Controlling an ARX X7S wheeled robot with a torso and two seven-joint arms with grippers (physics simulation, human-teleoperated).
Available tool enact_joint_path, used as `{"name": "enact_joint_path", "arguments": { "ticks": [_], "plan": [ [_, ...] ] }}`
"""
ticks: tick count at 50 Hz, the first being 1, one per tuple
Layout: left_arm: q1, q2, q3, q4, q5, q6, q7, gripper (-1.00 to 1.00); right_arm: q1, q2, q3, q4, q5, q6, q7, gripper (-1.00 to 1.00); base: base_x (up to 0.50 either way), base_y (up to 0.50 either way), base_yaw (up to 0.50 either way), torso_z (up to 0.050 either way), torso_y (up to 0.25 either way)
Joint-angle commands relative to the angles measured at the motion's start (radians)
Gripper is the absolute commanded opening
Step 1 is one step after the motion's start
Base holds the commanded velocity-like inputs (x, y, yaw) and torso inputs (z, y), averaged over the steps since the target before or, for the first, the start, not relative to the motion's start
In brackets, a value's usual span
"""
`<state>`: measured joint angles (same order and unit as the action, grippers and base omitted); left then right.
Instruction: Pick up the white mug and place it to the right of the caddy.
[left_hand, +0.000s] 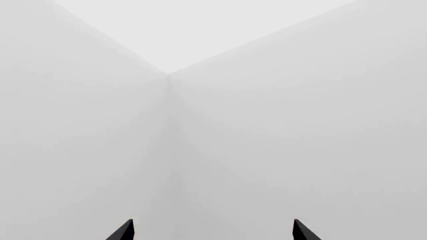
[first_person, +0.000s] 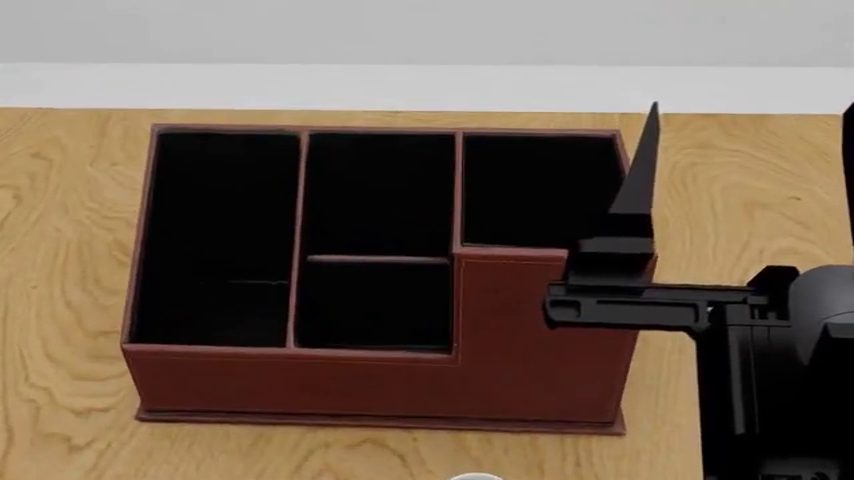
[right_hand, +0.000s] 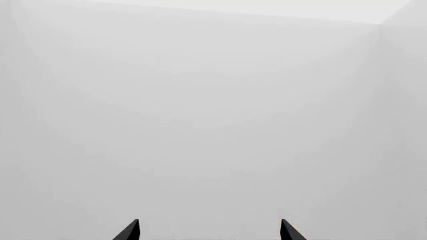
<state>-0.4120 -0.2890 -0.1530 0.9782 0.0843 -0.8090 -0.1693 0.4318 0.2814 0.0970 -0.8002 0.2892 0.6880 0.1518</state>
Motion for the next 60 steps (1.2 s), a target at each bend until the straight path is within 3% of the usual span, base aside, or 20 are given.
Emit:
{"name": "enact_joint_path", "arguments": {
  "ticks": [1, 22, 45, 60],
  "plan": [
    [0.008, 0.0, -0.005, -0.004, -0.003, 0.01, -0.004, 1.0, 0.01, 0.013, -0.013, -0.038, 0.013, 0.059, 0.014, 1.0, 0.0, 0.0, 0.0, 0.0, 0.0],
    [0.031, -0.001, -0.034, -0.006, -0.033, 0.047, 0.007, 1.0, 0.036, 0.018, -0.034, -0.049, 0.044, 0.113, 0.022, 1.0, 0.0, 0.0, 0.0, 0.0, 0.0],
    [0.022, -0.01, -0.001, -0.008, -0.019, 0.042, -0.008, 1.0, 0.02, 0.023, -0.014, -0.043, 0.069, 0.111, 0.026, 1.0, 0.0, 0.0, 0.0, 0.0, -0.138],
    [0.022, -0.009, 0.0, -0.004, -0.022, 0.043, -0.014, 1.0, 0.013, 0.026, -0.003, -0.048, 0.087, 0.118, 0.032, 1.0, 0.0, 0.0, 0.0, 0.0, -0.038]
  ]
}}
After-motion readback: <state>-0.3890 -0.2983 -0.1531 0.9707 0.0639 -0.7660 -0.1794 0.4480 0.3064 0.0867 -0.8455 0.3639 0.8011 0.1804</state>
